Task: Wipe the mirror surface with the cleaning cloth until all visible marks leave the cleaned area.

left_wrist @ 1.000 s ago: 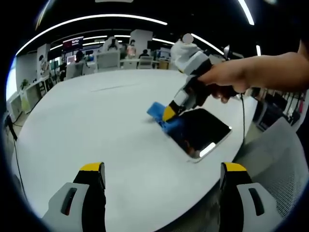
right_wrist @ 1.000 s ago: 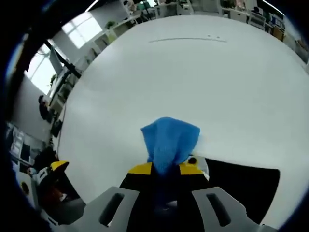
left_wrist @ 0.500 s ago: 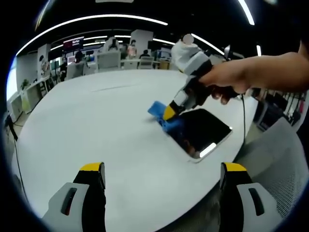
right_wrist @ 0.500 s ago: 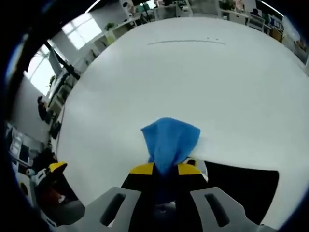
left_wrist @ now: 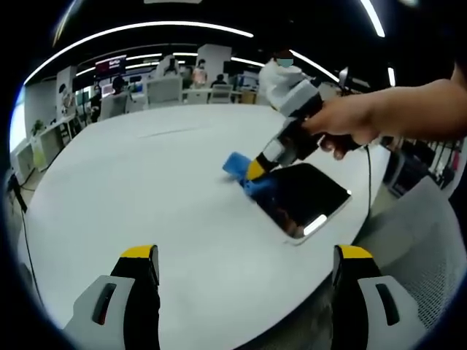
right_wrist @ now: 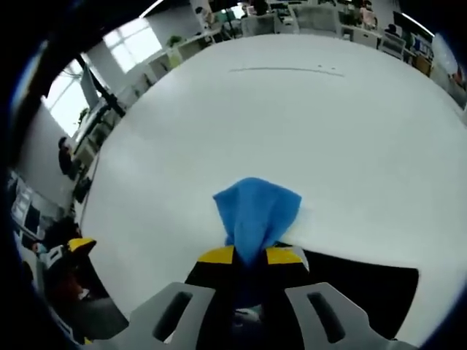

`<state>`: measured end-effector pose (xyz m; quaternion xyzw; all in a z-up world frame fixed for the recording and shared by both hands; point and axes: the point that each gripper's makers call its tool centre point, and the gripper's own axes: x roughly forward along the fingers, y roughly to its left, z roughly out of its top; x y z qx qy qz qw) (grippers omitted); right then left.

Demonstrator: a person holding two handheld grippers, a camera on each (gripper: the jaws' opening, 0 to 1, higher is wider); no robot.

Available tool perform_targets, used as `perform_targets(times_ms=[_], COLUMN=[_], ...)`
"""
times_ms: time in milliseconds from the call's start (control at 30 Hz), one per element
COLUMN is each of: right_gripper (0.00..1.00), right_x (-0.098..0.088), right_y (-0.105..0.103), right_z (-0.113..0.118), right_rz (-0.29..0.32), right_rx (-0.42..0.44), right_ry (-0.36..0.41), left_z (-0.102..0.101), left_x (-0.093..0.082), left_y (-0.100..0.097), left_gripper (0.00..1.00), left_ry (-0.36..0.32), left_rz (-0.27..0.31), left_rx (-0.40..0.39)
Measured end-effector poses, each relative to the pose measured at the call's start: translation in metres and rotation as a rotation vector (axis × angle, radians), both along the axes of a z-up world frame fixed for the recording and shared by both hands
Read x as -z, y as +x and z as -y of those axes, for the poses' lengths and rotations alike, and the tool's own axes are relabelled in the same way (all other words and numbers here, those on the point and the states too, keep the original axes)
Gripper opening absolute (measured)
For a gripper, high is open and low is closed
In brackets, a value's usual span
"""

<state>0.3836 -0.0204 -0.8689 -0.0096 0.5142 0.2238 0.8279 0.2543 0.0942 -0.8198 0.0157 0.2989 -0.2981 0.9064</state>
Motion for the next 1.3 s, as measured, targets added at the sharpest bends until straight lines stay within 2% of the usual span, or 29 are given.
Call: perform_targets(times_ms=[933, 1300], right_gripper=[0.08, 0.08], right_x=[0.0, 0.001], right_y=[-0.001, 0.0], right_z=[0.039, 0.041], right_rz=[0.001, -0.003], right_rx=[0.049, 0.064], right_ry=[-0.016, -0.017], left_z=[-0.001, -0.001], left_x=[0.001, 0.003], left_y=[-0.001, -0.001], left_gripper=[0.99, 0.99], left_ry=[0.008, 0.014], left_rz=[-0.005, -0.009], left_rx=[-0.004, 0.001])
